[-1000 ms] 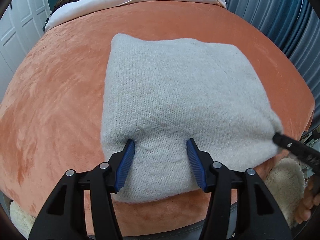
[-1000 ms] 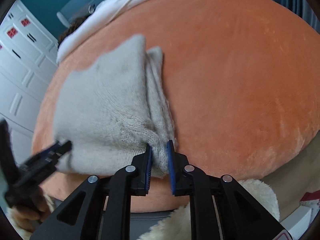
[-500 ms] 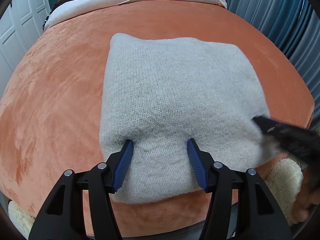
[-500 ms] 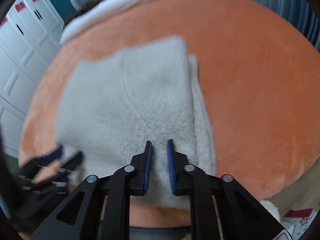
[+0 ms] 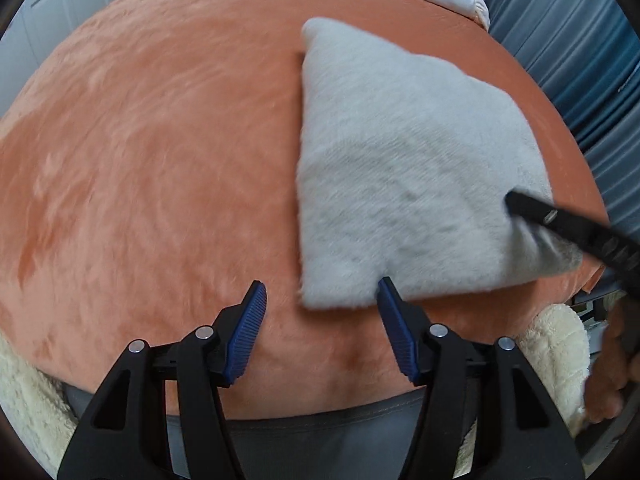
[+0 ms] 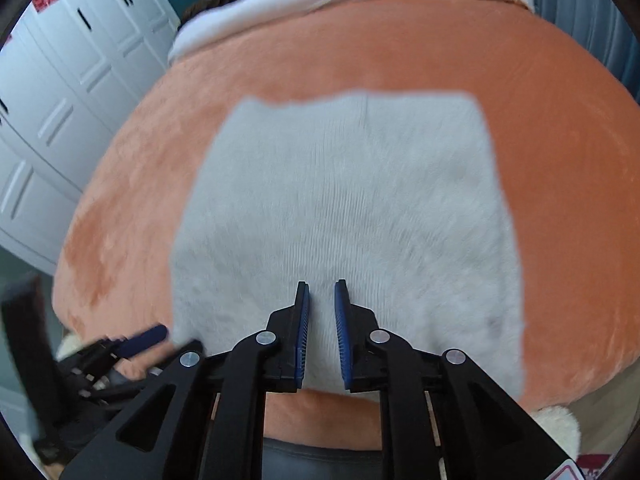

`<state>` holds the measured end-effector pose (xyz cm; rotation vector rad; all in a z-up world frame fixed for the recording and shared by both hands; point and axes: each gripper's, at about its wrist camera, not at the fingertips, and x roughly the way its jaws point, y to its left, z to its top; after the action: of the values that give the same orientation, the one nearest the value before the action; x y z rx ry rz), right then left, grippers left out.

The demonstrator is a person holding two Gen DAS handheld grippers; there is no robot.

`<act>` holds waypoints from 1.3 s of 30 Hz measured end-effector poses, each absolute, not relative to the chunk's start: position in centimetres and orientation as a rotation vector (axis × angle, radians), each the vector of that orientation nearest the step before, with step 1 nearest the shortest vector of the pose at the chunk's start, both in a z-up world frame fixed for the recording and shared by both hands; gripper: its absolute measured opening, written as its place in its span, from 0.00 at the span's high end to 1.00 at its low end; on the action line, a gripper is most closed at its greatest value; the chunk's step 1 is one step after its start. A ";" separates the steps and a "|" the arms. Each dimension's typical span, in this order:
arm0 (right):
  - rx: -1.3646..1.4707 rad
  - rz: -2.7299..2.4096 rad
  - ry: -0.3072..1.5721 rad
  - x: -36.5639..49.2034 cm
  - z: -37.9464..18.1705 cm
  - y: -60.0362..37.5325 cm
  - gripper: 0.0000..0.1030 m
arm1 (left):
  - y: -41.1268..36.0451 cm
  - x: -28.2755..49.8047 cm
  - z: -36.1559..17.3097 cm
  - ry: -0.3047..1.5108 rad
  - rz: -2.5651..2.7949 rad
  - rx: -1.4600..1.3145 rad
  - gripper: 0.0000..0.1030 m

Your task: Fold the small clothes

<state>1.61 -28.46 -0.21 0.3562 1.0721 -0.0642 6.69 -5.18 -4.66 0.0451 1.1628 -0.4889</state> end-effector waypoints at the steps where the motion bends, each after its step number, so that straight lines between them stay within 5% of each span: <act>1: 0.350 -0.076 1.090 1.1 -0.9 -28.5 0.88 | -4.9 6.5 -4.7 1.168 -0.495 0.043 0.46; 4: 0.437 -0.094 1.009 -1.9 0.5 -29.7 0.77 | -4.8 5.2 -4.0 1.117 -0.529 0.101 0.46; 6: 0.476 -0.186 0.922 -4.8 2.3 -31.9 0.51 | -4.8 4.2 -3.7 1.087 -0.550 0.140 0.36; 14: 0.716 -0.207 0.954 -6.3 0.1 -36.5 0.42 | -4.1 2.7 -4.5 1.110 -0.592 0.082 0.35; 16: 0.707 -0.243 0.976 -5.4 -0.7 -36.0 0.45 | -3.8 2.4 -3.7 1.079 -0.600 0.090 0.35; 18: 0.686 -0.283 0.980 -4.9 -0.8 -35.4 0.85 | -3.5 2.0 -3.0 1.053 -0.607 0.095 0.35; 23: 0.638 -0.154 0.906 -1.7 4.1 -33.2 0.89 | -2.7 2.1 -2.2 1.031 -0.599 0.060 0.30; 31: 0.503 0.287 0.650 4.9 20.0 -22.2 0.90 | -0.4 1.9 -0.4 0.984 -0.569 0.014 0.29; 39: 0.321 0.355 0.822 10.1 17.5 -14.8 0.90 | 0.4 2.0 -0.3 1.006 -0.507 0.004 0.28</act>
<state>10.08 -14.78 17.49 0.3209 0.8224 0.3554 1.98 0.38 -0.29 0.0044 1.0057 -0.5070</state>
